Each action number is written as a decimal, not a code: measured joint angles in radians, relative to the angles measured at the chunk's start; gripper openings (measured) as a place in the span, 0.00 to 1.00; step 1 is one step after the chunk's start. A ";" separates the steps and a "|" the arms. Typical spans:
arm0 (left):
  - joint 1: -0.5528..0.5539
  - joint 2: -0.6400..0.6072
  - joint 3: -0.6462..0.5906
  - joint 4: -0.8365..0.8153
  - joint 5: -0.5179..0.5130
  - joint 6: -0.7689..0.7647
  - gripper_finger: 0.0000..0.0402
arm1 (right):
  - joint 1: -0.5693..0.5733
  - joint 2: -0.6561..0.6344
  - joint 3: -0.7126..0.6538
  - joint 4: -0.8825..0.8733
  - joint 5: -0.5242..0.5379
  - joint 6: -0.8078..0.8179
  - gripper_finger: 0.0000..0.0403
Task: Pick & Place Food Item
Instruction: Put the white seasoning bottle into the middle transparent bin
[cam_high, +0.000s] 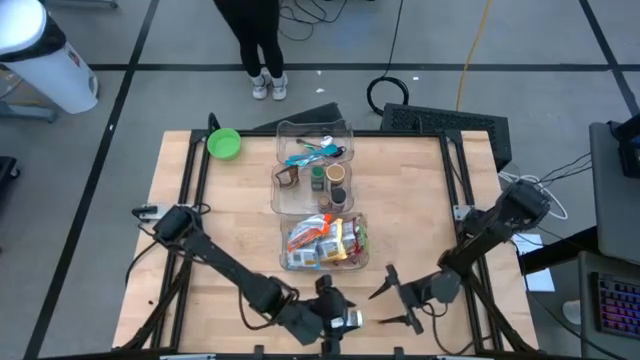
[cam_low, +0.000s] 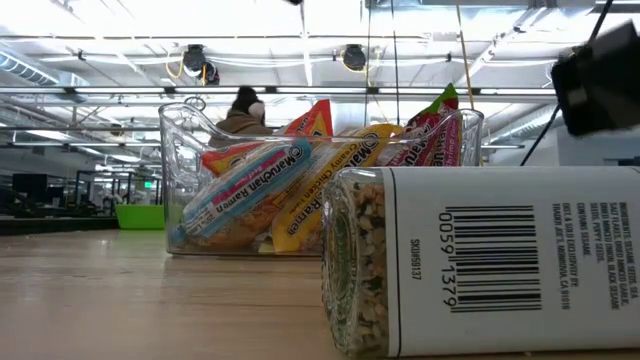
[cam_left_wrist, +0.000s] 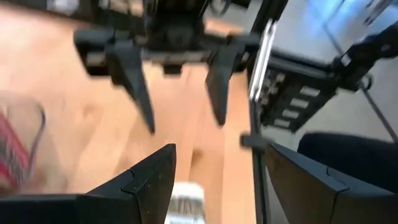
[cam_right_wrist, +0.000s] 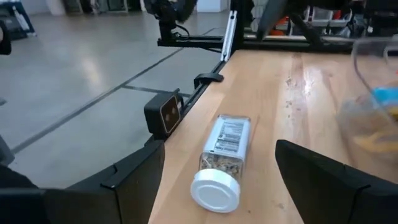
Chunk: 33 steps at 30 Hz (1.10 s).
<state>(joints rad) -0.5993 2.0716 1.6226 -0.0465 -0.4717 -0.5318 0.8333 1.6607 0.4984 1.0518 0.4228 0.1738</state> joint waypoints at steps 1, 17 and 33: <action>-0.003 0.002 0.000 -0.023 0.001 -0.026 0.62 | 0.000 0.023 0.000 0.025 0.000 0.009 0.74; 0.024 0.039 -0.001 -0.173 0.163 -0.178 0.62 | -0.057 0.304 0.080 0.179 -0.004 0.103 0.74; 0.043 0.039 -0.002 -0.353 0.157 -0.156 0.62 | -0.031 0.335 0.182 0.051 0.001 0.129 0.74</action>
<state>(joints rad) -0.5559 2.1103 1.6211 -0.3992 -0.3151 -0.6878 0.8028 1.9957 0.6800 1.1029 0.4233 0.3027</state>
